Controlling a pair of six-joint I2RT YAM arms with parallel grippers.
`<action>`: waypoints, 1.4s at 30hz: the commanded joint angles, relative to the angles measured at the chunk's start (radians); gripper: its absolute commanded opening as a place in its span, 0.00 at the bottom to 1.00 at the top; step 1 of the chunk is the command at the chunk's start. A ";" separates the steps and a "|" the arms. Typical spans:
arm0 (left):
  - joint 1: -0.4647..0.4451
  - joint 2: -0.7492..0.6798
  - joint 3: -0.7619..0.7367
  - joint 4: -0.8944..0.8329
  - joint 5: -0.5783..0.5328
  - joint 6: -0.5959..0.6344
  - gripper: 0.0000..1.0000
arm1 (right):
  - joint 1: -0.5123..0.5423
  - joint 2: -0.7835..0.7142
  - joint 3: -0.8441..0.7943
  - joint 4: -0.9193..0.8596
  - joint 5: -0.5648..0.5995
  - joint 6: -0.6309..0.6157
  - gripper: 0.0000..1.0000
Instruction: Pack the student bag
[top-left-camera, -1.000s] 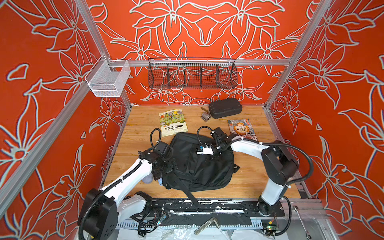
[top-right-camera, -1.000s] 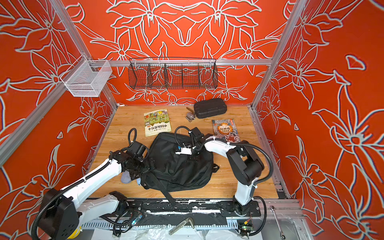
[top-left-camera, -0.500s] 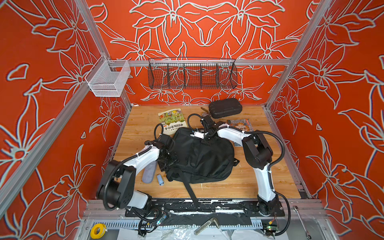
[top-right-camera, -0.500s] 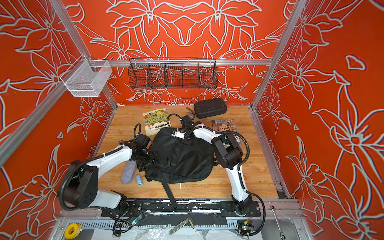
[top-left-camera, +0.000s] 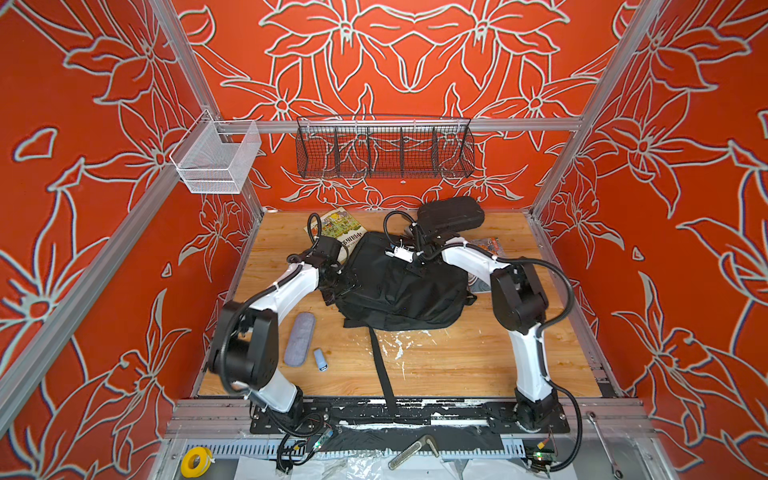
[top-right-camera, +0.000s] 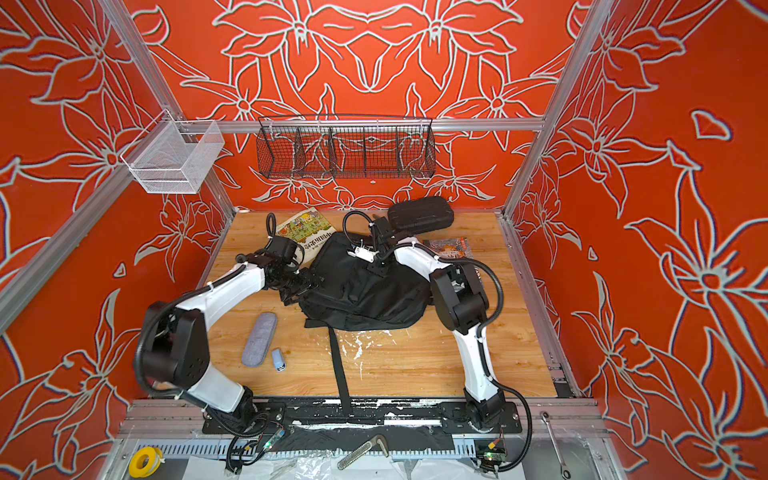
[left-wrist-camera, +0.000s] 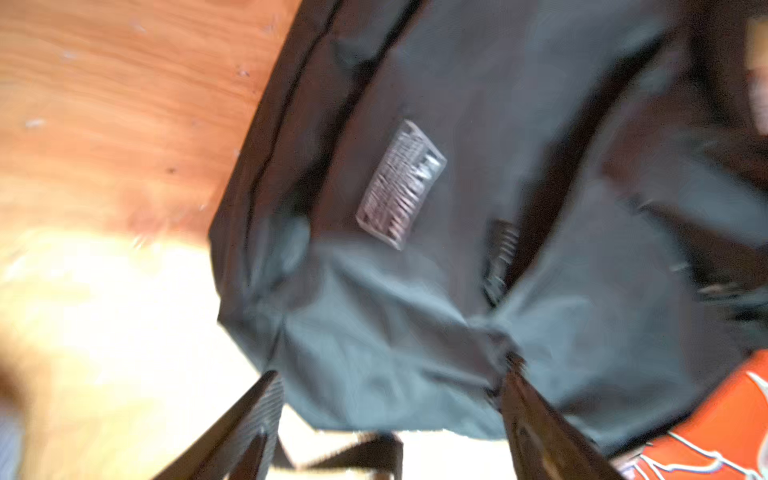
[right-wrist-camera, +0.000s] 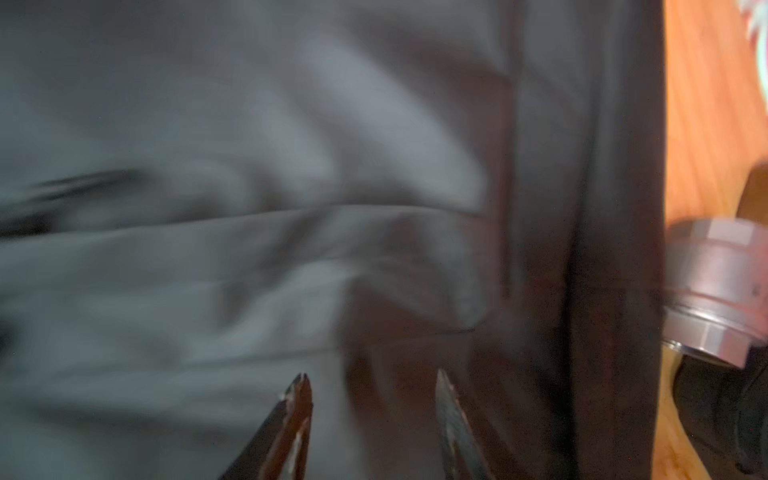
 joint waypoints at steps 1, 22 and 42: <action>-0.068 -0.103 -0.077 -0.033 0.036 -0.096 0.85 | 0.010 -0.132 -0.132 0.066 -0.110 -0.160 0.50; -0.185 0.072 -0.239 0.273 0.099 -0.286 0.87 | 0.158 -0.377 -0.663 0.352 -0.277 -0.478 0.39; -0.180 0.188 -0.238 0.209 -0.023 -0.207 0.33 | 0.180 -0.168 -0.423 0.177 -0.181 -0.242 0.40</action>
